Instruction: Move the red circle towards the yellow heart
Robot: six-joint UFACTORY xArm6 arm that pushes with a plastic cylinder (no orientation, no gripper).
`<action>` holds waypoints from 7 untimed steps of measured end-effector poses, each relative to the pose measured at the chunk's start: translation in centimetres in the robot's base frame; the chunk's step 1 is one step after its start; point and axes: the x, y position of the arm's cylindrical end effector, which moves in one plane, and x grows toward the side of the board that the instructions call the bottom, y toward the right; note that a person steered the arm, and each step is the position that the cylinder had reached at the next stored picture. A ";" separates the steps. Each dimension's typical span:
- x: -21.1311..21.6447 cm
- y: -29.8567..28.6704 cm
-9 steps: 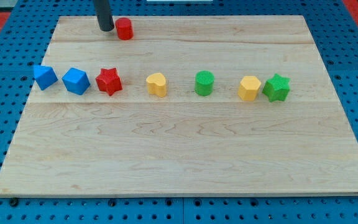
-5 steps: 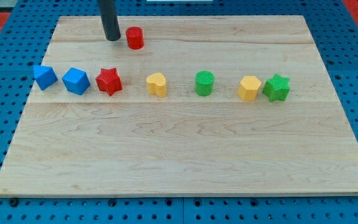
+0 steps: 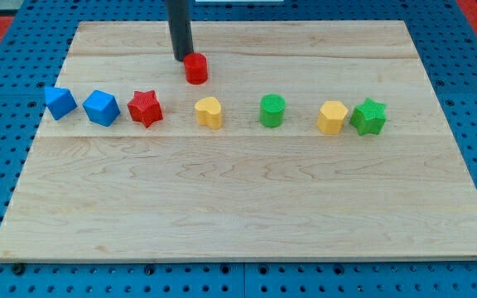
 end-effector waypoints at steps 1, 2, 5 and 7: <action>-0.8 -1.9; -3.0 -0.6; 0.2 1.3; 0.7 0.8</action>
